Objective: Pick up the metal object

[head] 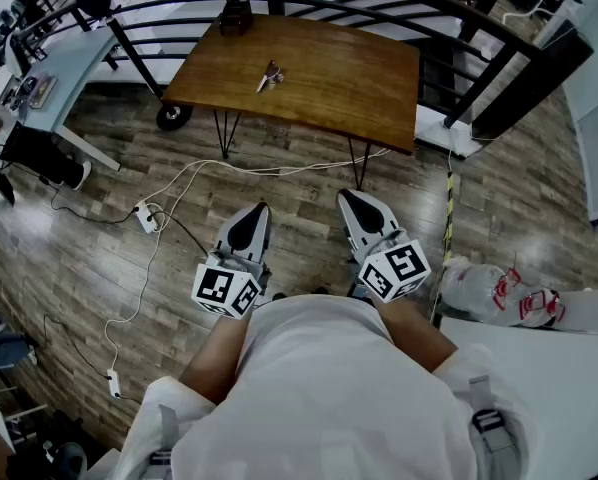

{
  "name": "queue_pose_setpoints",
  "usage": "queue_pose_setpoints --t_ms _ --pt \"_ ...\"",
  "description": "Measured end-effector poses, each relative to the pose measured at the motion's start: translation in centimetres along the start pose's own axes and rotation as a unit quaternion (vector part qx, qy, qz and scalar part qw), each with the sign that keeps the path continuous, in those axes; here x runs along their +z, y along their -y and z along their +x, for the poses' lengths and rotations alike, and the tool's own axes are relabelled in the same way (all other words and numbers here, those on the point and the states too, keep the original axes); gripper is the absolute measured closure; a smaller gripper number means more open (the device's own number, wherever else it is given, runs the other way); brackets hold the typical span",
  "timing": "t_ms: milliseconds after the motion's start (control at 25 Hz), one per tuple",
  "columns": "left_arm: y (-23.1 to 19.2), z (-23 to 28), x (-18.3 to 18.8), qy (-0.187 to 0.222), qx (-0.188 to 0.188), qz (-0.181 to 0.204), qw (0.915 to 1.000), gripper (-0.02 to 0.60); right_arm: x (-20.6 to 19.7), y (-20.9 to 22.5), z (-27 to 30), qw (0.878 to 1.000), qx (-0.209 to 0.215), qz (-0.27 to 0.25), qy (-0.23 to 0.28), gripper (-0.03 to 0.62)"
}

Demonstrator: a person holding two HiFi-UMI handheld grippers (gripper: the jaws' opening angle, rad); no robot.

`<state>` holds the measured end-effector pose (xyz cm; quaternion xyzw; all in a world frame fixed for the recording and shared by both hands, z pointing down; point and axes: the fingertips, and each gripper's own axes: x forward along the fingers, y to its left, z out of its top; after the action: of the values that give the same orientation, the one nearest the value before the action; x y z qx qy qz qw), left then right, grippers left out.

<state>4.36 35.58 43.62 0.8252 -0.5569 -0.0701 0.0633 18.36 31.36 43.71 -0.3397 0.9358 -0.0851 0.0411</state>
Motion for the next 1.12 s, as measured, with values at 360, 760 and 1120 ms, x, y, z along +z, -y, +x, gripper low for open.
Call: queue_pose_setpoints --t_ms 360,760,1120 --pt "-1.2 -0.2 -1.5 -0.018 0.032 -0.026 0.999 0.568 -0.2 2.3 -0.7 0.999 0.015 0.038 0.011 0.568" --pt "-1.2 1.2 -2.6 -0.054 0.042 -0.032 0.9971 0.569 -2.8 3.9 -0.1 0.992 0.066 0.108 0.009 0.569" --pt "-8.7 4.6 -4.2 -0.061 0.061 -0.071 0.9938 0.569 -4.8 6.2 8.1 0.99 0.069 0.117 -0.022 0.569"
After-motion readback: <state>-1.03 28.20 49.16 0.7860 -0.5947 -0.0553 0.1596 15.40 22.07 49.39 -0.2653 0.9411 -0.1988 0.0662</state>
